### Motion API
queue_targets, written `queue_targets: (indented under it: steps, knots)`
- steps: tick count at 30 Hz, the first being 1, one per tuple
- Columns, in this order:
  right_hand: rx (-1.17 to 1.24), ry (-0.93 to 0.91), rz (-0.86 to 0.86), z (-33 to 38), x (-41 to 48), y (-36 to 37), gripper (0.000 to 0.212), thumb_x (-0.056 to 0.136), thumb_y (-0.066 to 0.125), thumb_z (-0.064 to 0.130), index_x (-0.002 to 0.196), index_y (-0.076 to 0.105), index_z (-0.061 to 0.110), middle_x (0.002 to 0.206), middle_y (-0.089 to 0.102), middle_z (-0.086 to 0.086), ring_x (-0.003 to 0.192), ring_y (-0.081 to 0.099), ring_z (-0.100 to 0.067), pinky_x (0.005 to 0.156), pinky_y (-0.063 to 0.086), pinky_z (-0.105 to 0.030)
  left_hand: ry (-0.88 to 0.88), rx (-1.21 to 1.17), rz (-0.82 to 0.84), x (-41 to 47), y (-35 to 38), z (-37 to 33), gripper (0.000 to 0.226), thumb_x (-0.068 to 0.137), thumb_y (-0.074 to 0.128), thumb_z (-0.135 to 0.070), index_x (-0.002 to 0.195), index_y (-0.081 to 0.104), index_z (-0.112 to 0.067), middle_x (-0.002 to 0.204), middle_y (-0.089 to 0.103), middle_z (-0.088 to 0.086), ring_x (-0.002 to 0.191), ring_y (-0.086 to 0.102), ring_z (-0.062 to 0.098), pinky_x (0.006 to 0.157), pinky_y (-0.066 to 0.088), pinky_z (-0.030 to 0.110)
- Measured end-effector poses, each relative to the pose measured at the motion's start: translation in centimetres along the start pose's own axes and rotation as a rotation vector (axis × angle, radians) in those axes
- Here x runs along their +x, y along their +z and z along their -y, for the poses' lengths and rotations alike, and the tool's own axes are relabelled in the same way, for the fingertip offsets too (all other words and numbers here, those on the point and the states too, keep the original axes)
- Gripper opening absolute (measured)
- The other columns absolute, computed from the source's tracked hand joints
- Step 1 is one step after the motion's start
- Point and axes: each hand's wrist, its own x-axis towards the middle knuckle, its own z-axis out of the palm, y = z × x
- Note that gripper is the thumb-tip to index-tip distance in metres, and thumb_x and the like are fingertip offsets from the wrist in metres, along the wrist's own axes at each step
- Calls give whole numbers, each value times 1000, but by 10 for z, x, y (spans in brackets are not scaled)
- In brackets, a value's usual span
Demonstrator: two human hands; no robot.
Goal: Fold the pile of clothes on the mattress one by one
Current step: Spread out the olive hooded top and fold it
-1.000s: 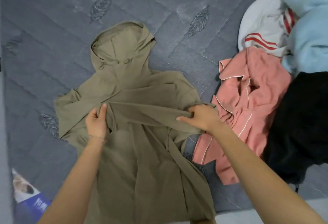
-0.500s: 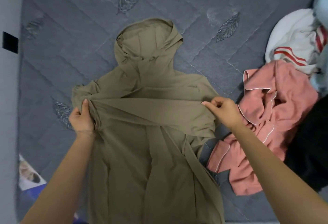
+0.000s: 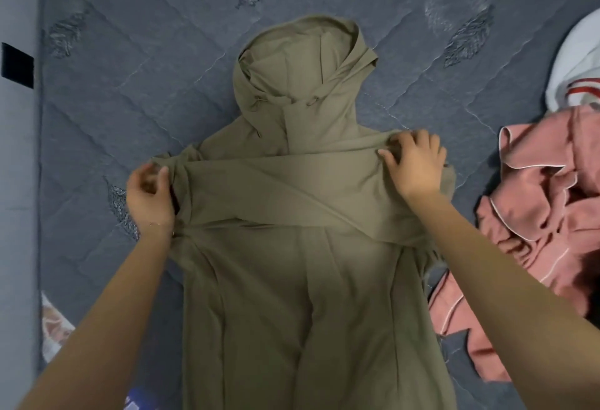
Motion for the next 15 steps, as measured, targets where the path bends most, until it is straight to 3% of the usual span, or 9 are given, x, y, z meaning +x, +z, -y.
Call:
queue_targets:
  steps: [2, 5, 6, 9, 12, 15]
  knots:
    - [-28, -74, -92, 12, -22, 13, 46, 94, 55, 40, 129, 56, 10, 132, 49, -21, 127, 40, -39, 110, 21, -50, 217, 289, -15, -5, -1, 9, 39, 95, 57, -26, 128, 55, -5, 122, 55, 18, 113, 53, 27, 101, 38, 39]
    - [-41, -254, -53, 33, -64, 27, 56, 94, 56, 41, 143, 46, 17, 150, 37, -17, 142, 27, -39, 117, 6, -53, 617, 617, 101, -30, 0, 15, 40, 95, 57, -25, 133, 55, -12, 140, 45, 19, 132, 41, 35, 114, 10, 54]
    - [-57, -264, -16, 37, -77, 33, 58, 93, 56, 43, 145, 42, 20, 153, 32, -15, 144, 22, -38, 117, 6, -54, 758, 690, 155, -38, 3, 18, 39, 94, 57, -25, 132, 57, -14, 141, 47, 17, 133, 41, 35, 113, 7, 57]
    - [-67, -167, 41, 41, -100, 49, 61, 94, 53, 47, 148, 37, 24, 158, 23, -13, 146, 16, -37, 118, 5, -54, 1074, 898, 218, -43, 9, 27, 32, 91, 62, -18, 123, 65, -16, 136, 55, 11, 130, 47, 35, 107, 20, 65]
    - [-102, -50, 108, 35, -109, 62, 64, 95, 45, 54, 151, 27, 30, 161, 13, -9, 148, 5, -34, 119, 0, -52, 953, 1016, 265, -34, 5, 35, 39, 95, 54, -21, 134, 56, -15, 140, 51, 13, 133, 43, 38, 108, 21, 66]
    - [-112, 18, 138, 25, -109, 68, 69, 93, 38, 62, 153, 16, 35, 163, 2, -6, 149, -3, -31, 118, -5, -49, 598, 994, 318, -18, -9, 49, 52, 100, 34, -37, 147, 37, -17, 151, 35, 16, 142, 26, 38, 114, 7, 59]
